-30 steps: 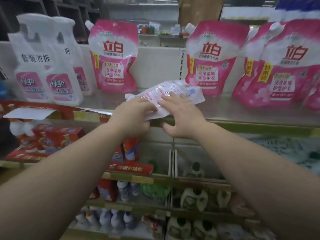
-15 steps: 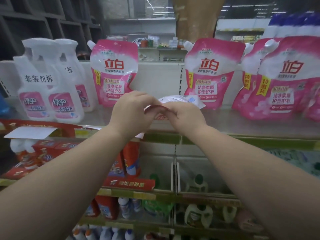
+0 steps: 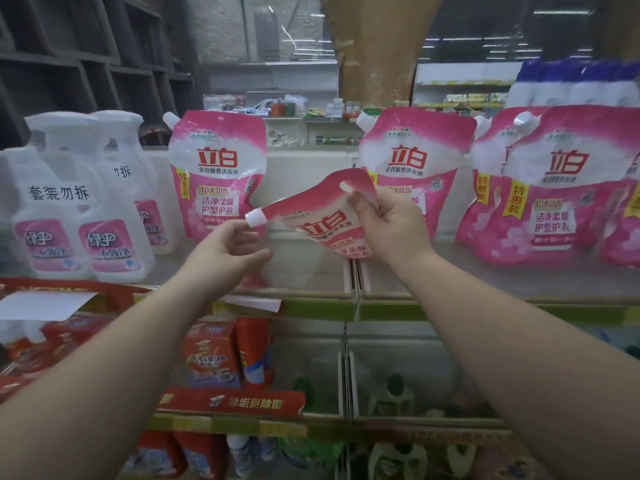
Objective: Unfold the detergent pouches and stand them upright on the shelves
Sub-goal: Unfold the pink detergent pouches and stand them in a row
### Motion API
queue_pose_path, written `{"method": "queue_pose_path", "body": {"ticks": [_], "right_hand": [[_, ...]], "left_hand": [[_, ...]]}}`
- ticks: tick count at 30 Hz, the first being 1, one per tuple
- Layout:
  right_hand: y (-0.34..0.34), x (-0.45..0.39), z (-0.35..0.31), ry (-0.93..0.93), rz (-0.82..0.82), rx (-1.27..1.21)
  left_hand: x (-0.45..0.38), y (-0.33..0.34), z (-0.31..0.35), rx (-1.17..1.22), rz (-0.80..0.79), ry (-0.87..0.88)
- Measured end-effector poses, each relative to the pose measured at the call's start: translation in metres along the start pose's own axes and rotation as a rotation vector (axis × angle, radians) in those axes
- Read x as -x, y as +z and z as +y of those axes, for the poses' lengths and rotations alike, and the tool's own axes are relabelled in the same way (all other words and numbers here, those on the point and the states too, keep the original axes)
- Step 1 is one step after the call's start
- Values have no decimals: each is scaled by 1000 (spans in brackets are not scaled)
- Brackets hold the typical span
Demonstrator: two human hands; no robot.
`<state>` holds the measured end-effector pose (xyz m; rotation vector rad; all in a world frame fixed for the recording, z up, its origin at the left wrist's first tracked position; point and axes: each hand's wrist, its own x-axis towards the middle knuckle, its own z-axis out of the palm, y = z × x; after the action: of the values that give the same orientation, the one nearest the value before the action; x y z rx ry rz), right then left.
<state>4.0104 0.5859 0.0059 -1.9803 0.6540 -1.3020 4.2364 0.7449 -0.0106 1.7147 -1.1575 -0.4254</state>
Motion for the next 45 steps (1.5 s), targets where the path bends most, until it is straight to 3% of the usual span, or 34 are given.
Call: {"method": "queue_pose_path", "body": {"ticks": [3,9,19,24,31,36,45], "right_hand": [[-5,-4,-1,56,47,-41],[-16,-16,-5,99,134,-103],[-62,-44,6,188,380,-180],[-72,-62,31,186,381,-87],[-74,-69,43,224,353,-70],[-57,-37,74,334,329,-78],[-54,-28,89,346,326,47]], "left_hand": [[-14,23,-4,127,14,2],[-42,60,21,157,-52,24],[-81,107,73,450,60,99],[-94,123,85,484,180,86],[-104,141,76,555,223,16],[-95,154,42,466,141,-32],[-93,157,35,165,252,124]]}}
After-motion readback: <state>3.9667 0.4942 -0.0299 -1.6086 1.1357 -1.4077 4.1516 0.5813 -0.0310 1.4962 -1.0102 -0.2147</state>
